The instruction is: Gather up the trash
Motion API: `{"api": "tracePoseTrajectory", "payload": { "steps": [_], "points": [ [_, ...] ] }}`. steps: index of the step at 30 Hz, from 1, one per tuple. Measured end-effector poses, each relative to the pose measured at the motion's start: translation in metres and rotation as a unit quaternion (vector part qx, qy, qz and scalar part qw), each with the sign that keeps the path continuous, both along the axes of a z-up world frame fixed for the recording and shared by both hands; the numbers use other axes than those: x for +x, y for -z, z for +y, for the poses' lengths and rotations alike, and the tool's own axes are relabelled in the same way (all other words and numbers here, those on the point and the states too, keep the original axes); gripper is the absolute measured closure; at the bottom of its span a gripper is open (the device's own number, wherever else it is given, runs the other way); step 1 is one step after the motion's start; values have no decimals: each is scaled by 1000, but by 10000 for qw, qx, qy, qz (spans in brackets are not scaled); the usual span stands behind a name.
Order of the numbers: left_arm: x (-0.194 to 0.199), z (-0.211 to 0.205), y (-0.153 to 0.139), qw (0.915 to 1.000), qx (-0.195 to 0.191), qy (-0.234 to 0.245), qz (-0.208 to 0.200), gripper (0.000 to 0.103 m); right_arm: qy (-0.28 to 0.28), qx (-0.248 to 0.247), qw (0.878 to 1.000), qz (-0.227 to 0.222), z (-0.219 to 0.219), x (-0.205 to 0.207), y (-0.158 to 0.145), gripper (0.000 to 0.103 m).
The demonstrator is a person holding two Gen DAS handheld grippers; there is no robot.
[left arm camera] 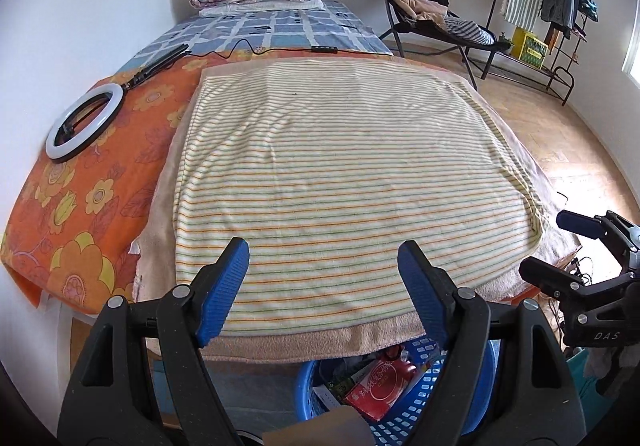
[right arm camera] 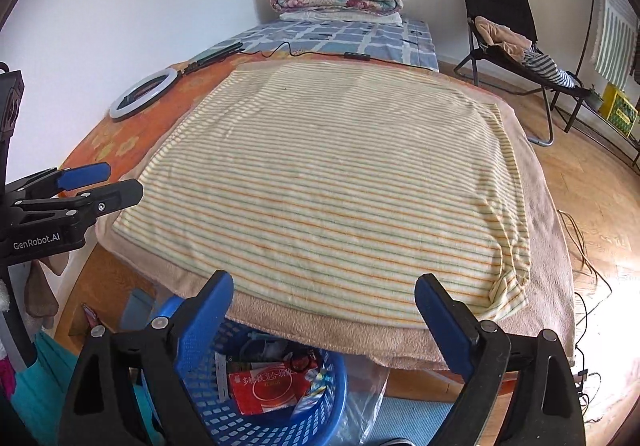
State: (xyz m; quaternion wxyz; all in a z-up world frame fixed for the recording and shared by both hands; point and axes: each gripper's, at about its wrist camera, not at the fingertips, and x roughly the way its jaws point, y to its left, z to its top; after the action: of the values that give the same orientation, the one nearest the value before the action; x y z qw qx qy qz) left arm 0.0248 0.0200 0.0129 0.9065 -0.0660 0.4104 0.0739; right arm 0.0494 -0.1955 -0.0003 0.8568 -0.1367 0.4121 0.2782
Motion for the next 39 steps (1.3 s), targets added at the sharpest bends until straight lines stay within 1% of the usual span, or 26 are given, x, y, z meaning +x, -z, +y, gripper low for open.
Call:
{"api": "tracePoseTrajectory", "payload": {
  "steps": [4, 6, 7, 8, 11, 14, 17, 19, 22, 28, 33, 39],
  "points": [
    [11, 2, -18, 9998, 32, 20, -215, 23, -2, 90, 9996, -265, 4, 14, -12, 7],
    [17, 3, -27, 9994, 37, 24, -339, 17, 31, 185, 9991, -384, 6, 22, -17, 5],
    [19, 4, -30, 9991, 31, 18, -412, 12, 56, 241, 9988, -428, 6, 26, -19, 3],
    [21, 5, -34, 9988, 34, 2, -485, 9, 88, 291, 9985, -453, 7, 30, -21, 1],
    [27, 8, -41, 9980, 88, -23, -623, 6, 148, 441, 9979, -446, 9, 42, -25, 0],
    [31, 11, -41, 9976, 116, -43, -688, 2, 183, 507, 9975, -464, 12, 51, -25, 0],
    [35, 15, -36, 9977, 37, -51, -669, 1, 217, 519, 9972, -484, 13, 59, -21, 0],
    [38, 16, -32, 9980, -3, -45, -638, 1, 241, 589, 9972, -389, 13, 65, -18, 0],
    [43, 16, -27, 9980, 16, -73, -620, 1, 297, 722, 9964, -319, 12, 70, -15, 0],
    [50, 11, -21, 9984, 66, -30, -557, 1, 426, 840, 9952, -281, 13, 79, -11, 0],
    [51, 10, -16, 9987, 4, -9, -503, 0, 460, 854, 9951, -171, 12, 84, -5, 0],
    [51, 9, -16, 9987, 0, -5, -503, 0, 467, 814, 9953, -228, 10, 83, -3, 0]
  ]
}}
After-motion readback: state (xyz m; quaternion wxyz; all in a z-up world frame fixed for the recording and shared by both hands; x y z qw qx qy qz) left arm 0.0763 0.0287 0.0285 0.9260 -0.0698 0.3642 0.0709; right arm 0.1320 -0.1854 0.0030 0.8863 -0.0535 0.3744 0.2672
